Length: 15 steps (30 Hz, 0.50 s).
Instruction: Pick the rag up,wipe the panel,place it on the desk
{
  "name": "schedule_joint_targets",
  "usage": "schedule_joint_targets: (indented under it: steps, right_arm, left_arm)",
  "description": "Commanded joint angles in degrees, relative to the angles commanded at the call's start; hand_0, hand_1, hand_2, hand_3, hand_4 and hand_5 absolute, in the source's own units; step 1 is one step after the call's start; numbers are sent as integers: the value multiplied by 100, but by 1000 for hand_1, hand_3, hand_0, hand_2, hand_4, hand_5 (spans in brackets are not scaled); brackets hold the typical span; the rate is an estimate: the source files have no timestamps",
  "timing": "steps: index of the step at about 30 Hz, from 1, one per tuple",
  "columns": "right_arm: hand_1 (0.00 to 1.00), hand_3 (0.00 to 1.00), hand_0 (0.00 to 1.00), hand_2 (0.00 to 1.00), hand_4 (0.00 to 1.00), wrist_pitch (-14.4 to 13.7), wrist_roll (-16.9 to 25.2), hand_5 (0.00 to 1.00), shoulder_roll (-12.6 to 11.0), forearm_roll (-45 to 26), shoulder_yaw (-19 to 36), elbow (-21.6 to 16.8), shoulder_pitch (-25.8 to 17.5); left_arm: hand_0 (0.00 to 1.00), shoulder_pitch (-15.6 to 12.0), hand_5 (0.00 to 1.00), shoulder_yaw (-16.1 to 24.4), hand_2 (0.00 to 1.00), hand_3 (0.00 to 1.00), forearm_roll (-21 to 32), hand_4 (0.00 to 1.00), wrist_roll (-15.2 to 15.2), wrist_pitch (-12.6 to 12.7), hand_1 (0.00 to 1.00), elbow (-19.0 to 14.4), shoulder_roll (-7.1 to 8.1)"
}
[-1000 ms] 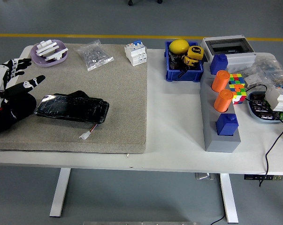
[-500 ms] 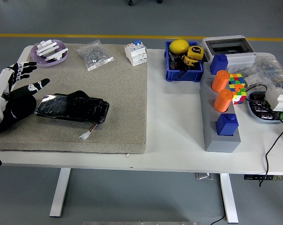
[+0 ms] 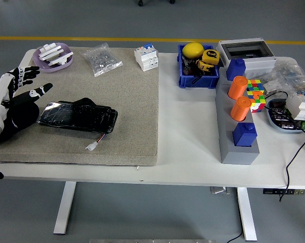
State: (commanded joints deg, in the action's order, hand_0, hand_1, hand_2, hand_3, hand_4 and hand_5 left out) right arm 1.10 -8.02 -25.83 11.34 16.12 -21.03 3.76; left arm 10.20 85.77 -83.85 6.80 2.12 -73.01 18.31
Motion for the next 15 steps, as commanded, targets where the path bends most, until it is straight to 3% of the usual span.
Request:
schedule_joint_targets:
  steps: [15]
  right_arm:
    - [646,729,766,687,998,-1,-1,618,-12,-7,-35,-7,3]
  left_arm:
    - [738,-4,404,-129,762,724,260,976,30,1,785,27,-32]
